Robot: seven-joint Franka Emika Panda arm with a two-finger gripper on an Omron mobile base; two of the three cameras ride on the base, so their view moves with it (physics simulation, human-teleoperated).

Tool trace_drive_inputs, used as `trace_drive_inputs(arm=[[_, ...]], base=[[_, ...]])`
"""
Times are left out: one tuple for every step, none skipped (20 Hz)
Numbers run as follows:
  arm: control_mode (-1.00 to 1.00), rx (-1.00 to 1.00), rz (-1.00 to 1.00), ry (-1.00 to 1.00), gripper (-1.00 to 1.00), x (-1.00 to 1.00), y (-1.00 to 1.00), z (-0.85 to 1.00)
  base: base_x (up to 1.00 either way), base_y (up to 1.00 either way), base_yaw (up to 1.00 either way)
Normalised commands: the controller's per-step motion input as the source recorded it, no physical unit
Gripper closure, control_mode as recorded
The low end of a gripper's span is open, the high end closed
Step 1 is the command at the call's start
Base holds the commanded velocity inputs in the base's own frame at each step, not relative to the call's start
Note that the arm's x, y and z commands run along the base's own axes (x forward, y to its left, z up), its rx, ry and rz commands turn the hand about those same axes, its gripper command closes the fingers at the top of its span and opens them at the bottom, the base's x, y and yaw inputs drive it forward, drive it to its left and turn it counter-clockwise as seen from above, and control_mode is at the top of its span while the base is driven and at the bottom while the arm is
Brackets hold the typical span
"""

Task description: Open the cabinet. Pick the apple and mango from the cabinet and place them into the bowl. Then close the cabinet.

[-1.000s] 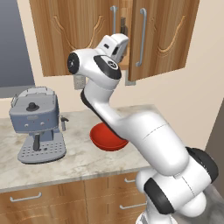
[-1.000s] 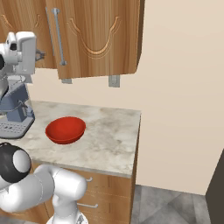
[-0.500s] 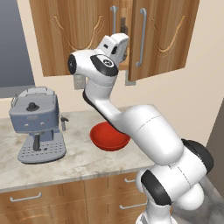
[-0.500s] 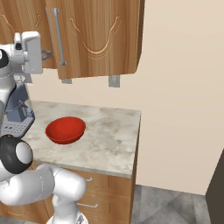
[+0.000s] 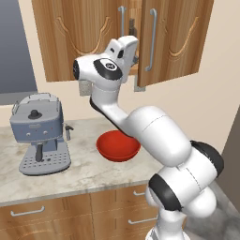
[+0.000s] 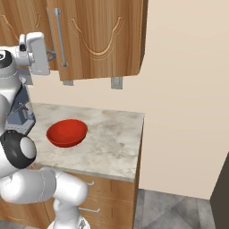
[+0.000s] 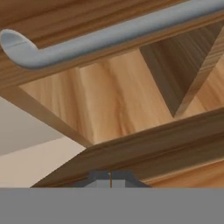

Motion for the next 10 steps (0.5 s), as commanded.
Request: trace_drive_inputs(arm=[[-1.00,-0.05,-0.11,0.00,1.00,0.08,-0.17,0.00],[-1.00,-0.05,-0.11,0.00,1.00,0.09,-0.19,0.00],[-1.00,-0.06,-0.11,0.00,1.00,0.06,-0.19,0.00],[-1.00,-0.05,-0.11,0.00,1.00,0.09,-0.20,0.00],[-1.00,-0.06,-0.11,0.00,1.00,0.11,-0.19,0.00],[-1.00,-0.06,-0.11,0.00,1.00,0.09,-0.21,0.00],[-1.00,-0.05,-0.12,0.00,1.00,0.02,-0.25,0.00],[-1.00,-0.06,-0.14,0.00,1.00,0.00,-0.31,0.00],[-1.00,-0.07,-0.14,-0.01,1.00,0.00,-0.35,0.00],[-1.00,-0.07,-0.14,-0.02,1.00,0.00,-0.39,0.00]], base=[[0.00,0.00,0.00],[0.00,0.00,0.00],[0.00,0.00,0.00],[0.00,0.00,0.00],[0.00,0.00,0.00],[0.00,0.00,0.00],[0.00,0.00,0.00],[0.00,0.00,0.00],[0.00,0.00,0.00],[0.00,0.00,0.00]])
